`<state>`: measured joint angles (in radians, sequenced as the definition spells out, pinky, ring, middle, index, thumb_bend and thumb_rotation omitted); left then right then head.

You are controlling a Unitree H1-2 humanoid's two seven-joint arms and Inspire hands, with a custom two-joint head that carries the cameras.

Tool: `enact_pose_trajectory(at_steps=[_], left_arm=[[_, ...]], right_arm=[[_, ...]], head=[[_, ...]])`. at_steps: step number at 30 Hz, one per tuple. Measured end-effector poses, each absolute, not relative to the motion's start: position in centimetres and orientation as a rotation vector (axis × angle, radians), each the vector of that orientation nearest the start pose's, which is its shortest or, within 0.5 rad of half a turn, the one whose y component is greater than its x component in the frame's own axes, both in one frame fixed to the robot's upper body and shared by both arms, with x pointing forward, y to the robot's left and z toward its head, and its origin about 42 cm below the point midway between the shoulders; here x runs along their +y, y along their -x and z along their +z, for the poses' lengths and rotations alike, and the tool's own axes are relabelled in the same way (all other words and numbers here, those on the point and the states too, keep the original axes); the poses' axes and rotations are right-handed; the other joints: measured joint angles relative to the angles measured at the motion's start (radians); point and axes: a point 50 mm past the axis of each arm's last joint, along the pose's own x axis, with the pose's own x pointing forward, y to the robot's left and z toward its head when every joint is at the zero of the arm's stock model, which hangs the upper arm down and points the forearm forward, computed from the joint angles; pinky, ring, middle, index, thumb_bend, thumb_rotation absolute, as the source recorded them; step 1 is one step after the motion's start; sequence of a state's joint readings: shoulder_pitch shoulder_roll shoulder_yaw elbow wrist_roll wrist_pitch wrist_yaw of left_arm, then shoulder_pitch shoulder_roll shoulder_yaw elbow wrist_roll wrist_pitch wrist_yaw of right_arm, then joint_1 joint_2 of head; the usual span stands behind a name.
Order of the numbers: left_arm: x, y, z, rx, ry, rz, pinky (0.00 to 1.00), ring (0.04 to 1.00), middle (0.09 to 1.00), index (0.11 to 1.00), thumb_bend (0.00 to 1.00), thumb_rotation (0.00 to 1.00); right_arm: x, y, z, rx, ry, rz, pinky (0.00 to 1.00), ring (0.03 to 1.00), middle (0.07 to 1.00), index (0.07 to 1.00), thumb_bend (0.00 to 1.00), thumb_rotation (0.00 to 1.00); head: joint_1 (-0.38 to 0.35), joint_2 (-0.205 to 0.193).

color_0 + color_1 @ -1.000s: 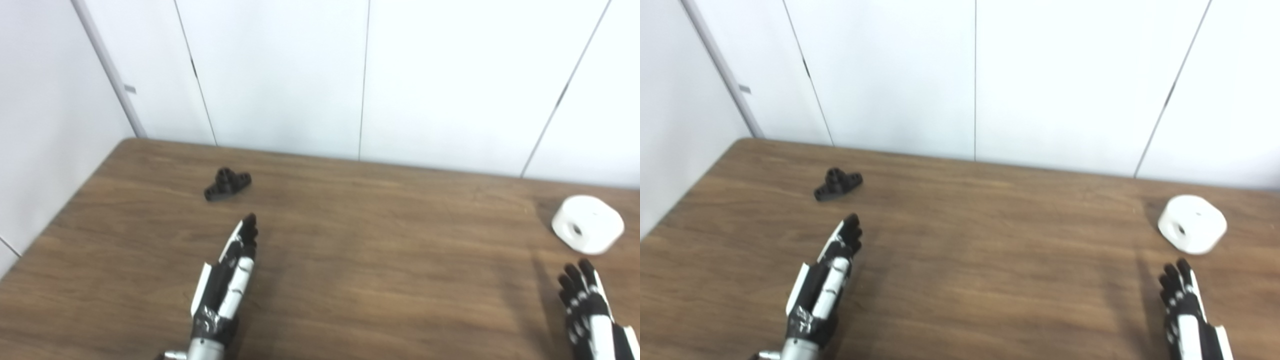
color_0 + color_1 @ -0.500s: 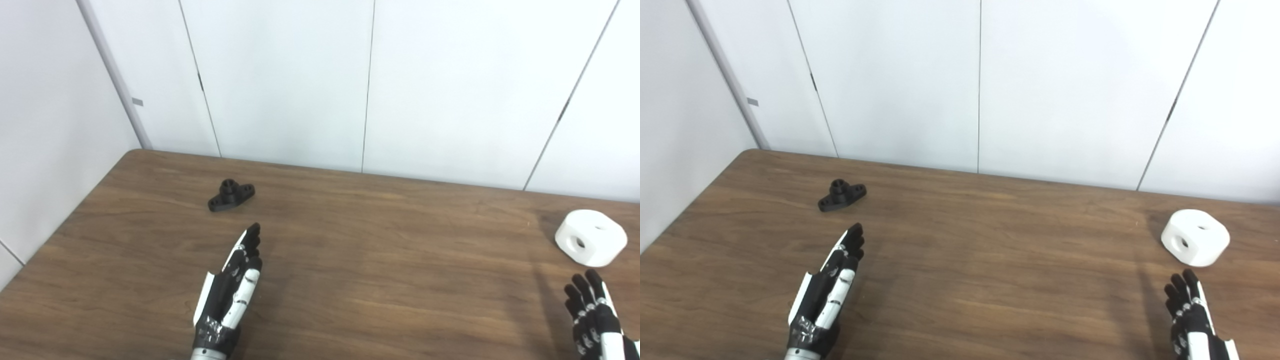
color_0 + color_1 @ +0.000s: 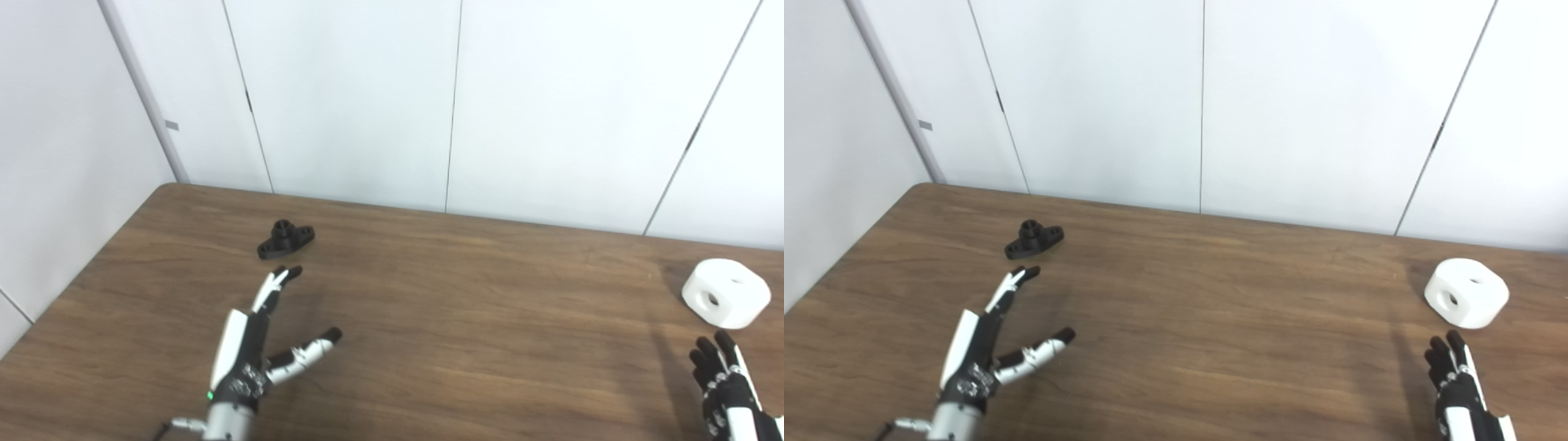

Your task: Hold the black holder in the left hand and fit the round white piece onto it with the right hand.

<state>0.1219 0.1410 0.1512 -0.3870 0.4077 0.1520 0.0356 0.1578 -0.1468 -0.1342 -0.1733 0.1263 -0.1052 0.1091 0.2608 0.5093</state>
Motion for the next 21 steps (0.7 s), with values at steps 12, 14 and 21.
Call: enact_pose_trajectory(at_steps=[12,14,21], left_arm=[[34.3,-27.1,19.6,-0.095,-0.777,0.348,1.0,1.0,0.971,0.864,0.88,0.25],[35.1,-27.6,19.5,-0.071,-0.791,0.36,1.0,1.0,0.971,0.861,0.87,0.25],[37.9,-31.1,19.1,-0.013,-0.821,0.414,1.0,1.0,0.957,0.854,0.88,0.29]], right_arm=[[-29.3,-23.2,12.0,-0.14,0.077,-0.041,1.0,0.948,0.959,0.986,0.51,0.91],[-29.3,-23.3,12.0,-0.14,0.079,-0.041,1.0,0.949,0.96,0.988,0.51,0.91],[-29.3,-23.3,12.0,-0.142,0.091,-0.043,1.0,0.949,0.96,0.986,0.49,0.93]], head=[[-0.003,0.005],[-0.002,0.005],[0.0,0.005]])
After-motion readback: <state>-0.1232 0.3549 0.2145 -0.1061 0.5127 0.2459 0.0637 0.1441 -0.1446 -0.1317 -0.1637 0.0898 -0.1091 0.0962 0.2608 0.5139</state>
